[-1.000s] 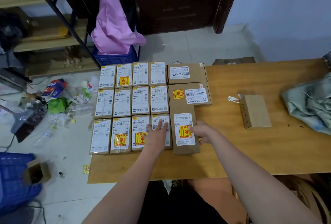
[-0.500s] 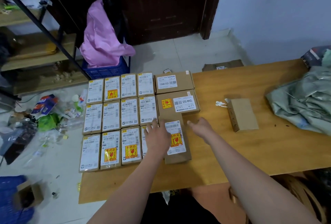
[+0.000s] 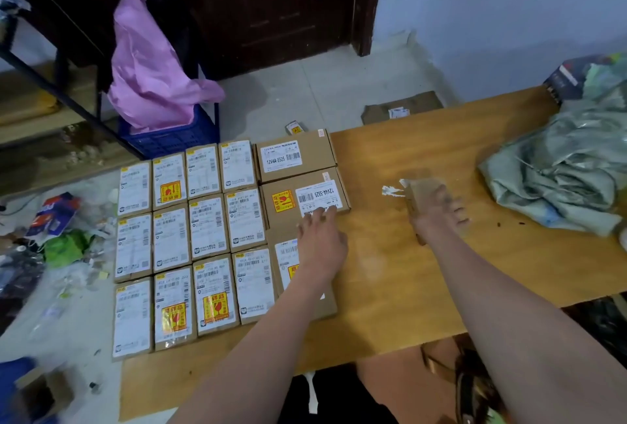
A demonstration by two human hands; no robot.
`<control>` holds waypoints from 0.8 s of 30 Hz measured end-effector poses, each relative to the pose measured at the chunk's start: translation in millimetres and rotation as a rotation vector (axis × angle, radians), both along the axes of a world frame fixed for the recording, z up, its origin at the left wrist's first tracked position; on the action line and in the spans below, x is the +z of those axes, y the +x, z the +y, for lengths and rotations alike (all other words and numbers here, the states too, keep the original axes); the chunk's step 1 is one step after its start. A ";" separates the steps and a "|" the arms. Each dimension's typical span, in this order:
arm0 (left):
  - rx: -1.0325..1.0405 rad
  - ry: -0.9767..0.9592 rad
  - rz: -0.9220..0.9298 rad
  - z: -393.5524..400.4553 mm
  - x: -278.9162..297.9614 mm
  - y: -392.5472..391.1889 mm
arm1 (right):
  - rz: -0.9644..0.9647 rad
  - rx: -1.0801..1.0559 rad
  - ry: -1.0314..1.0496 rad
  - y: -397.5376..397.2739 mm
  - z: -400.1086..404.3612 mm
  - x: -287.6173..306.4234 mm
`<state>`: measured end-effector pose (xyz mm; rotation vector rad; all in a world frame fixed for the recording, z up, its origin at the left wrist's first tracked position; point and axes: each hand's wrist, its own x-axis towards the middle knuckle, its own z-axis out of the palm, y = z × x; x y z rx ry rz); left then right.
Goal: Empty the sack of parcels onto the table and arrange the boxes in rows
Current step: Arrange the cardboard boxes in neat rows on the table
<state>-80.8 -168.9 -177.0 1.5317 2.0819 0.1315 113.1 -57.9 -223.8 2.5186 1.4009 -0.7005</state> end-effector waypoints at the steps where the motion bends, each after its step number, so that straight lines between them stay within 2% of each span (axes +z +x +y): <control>1: -0.001 0.001 -0.010 0.9 -0.7 -0.1 | 0.003 -0.007 -0.017 2.0 0.0 -3.3; 5: 0.013 -0.015 -0.031 2.9 -3.1 -2.3 | -0.099 0.073 -0.100 -4.0 -5.2 -6.7; 11: 0.025 0.024 -0.087 10.5 2.0 2.4 | -0.131 0.153 -0.233 -27.7 -29.3 -8.8; 14: 0.058 0.042 -0.162 13.7 5.5 -0.3 | -0.030 0.121 -0.213 -31.8 -35.0 -5.8; 17: 0.179 0.026 -0.298 18.9 8.7 -6.1 | 0.354 -0.073 -0.136 -37.0 -34.3 10.9; 19: 0.252 0.016 -0.348 23.9 13.1 -9.9 | 0.752 -0.257 -0.125 -41.4 -35.3 31.9; 21: 0.316 -0.029 -0.425 27.9 20.2 -10.0 | 1.097 -0.341 -0.149 -40.1 -40.4 48.7; 22: 0.371 -0.081 -0.514 29.0 25.2 -9.9 | 1.241 -0.337 -0.196 -38.8 -44.4 57.5; 24: 0.556 -0.243 -0.872 33.4 31.5 -10.5 | 1.479 -0.309 -0.309 -35.4 -52.2 68.6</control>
